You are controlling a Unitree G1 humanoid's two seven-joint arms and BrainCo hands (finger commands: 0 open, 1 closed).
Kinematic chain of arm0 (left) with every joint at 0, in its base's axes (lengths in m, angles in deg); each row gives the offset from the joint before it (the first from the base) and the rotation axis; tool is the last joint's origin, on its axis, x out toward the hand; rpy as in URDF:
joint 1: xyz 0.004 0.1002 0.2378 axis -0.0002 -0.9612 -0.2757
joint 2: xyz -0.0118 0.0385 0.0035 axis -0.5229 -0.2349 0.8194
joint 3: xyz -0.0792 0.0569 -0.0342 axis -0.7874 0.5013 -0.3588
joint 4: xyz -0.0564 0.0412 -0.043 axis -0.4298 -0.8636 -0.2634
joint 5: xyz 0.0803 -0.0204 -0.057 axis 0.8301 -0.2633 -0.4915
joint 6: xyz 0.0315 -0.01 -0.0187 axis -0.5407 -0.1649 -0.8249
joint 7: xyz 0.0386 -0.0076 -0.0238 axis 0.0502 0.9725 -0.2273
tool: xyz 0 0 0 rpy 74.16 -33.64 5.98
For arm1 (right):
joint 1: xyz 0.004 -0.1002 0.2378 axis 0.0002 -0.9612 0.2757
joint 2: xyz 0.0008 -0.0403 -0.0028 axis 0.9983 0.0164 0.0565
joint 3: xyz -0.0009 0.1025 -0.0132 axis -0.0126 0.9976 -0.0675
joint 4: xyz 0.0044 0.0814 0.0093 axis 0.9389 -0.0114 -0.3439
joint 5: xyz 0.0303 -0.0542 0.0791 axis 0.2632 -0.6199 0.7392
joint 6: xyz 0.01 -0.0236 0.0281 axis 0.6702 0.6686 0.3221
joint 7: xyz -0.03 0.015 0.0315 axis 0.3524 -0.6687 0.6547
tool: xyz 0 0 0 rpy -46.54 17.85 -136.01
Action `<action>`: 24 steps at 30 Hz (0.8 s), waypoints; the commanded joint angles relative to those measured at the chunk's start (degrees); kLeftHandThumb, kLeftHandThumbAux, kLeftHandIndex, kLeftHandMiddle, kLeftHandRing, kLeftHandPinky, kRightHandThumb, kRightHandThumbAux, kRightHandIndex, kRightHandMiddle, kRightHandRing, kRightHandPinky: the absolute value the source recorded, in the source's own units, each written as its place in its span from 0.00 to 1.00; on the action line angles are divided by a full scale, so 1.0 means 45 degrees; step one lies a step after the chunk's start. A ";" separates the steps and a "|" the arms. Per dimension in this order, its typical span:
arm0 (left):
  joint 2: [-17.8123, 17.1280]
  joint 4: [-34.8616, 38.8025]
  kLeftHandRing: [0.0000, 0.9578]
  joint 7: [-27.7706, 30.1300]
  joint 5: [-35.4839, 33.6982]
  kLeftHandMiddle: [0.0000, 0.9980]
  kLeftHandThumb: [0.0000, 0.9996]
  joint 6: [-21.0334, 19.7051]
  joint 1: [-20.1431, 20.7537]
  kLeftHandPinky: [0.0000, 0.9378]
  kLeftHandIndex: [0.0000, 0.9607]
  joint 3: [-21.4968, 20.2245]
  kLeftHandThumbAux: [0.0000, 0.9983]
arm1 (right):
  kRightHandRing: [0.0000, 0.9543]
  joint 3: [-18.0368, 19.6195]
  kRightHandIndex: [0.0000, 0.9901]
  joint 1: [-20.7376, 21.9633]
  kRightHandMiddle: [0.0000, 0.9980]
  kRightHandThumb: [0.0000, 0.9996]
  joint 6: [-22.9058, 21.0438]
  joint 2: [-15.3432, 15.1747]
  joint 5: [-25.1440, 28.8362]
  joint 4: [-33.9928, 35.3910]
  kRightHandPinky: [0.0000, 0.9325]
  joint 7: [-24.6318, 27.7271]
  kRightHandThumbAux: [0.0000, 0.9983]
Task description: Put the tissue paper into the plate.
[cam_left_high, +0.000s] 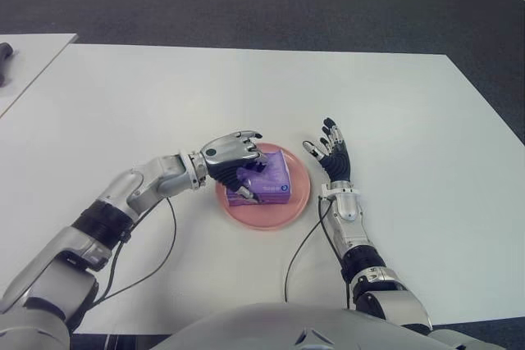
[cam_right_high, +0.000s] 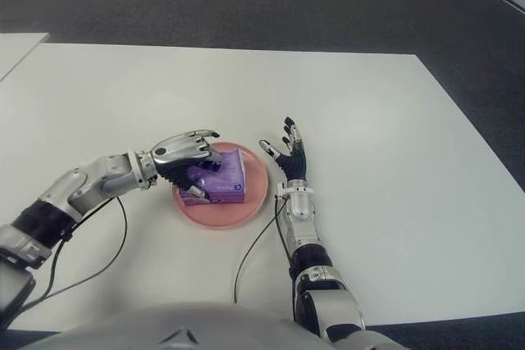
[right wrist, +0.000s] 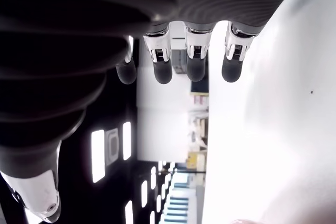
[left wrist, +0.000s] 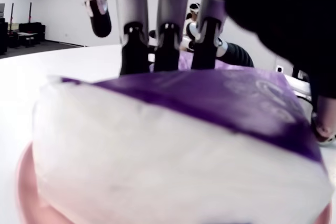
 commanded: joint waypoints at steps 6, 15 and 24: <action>0.0297 0.0261 0.00 -0.0720 0.0884 0.00 0.04 -0.0590 -0.0832 0.00 0.00 -0.0177 0.36 | 0.00 0.0058 0.01 -0.0598 0.00 0.12 -0.0359 0.0107 0.0099 -0.0720 0.02 0.0021 0.65; 0.0360 0.0374 0.00 -0.1085 0.1306 0.00 0.05 -0.0975 -0.0982 0.00 0.00 -0.0355 0.33 | 0.00 -0.0008 0.02 -0.0749 0.01 0.15 -0.0633 0.0206 -0.0004 -0.0306 0.03 -0.0160 0.62; 0.0598 -0.0069 0.00 -0.1487 -0.0435 0.00 0.03 -0.0834 0.0009 0.00 0.00 -0.1572 0.30 | 0.00 -0.0085 0.01 -0.0782 0.00 0.15 -0.1062 0.0210 -0.0017 -0.0102 0.03 -0.0127 0.61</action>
